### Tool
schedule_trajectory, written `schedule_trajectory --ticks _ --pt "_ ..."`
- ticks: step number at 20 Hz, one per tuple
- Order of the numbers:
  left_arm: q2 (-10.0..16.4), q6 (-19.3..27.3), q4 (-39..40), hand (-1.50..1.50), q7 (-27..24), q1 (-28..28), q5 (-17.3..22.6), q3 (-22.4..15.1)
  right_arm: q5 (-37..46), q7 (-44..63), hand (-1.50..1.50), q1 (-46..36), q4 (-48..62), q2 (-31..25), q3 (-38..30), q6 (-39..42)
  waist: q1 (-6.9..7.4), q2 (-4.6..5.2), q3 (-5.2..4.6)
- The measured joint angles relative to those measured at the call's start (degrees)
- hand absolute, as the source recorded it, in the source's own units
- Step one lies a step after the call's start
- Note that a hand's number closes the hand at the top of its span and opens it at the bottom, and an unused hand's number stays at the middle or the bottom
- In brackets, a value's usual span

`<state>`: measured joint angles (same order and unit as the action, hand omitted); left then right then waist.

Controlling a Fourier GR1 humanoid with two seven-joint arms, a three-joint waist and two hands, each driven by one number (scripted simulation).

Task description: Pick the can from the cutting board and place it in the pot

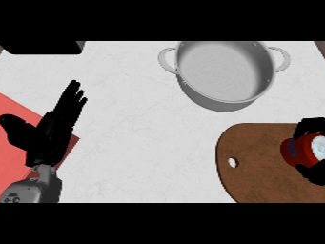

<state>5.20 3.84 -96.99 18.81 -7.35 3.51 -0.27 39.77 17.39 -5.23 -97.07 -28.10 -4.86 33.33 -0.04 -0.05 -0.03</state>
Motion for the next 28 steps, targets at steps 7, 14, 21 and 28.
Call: schedule_trajectory --ticks 7,14,21,28 --pt "0.3 -0.5 -0.7 0.00 1.5 -0.4 0.4 0.1 9.2 20.1 1.50 -4.6 -1.5 10.9 2.7 -7.5 0.38 0.02 -0.01" --pt "-0.2 0.0 -1.4 0.00 1.2 0.7 -0.2 -0.1 15.3 28.0 1.50 -7.8 -11.0 11.5 3.1 -9.8 -0.01 -0.09 0.00" --pt "-0.4 0.1 -0.3 0.00 1.0 -0.2 -0.4 0.2 14.6 29.8 1.50 -17.1 -20.1 9.3 2.1 -6.3 0.05 -0.09 -0.01" --pt "-0.3 -0.6 -0.2 0.00 0.7 0.3 -0.3 0.1 11.4 30.6 1.50 -31.5 -21.0 9.0 1.2 -4.0 0.43 -0.05 -0.03"
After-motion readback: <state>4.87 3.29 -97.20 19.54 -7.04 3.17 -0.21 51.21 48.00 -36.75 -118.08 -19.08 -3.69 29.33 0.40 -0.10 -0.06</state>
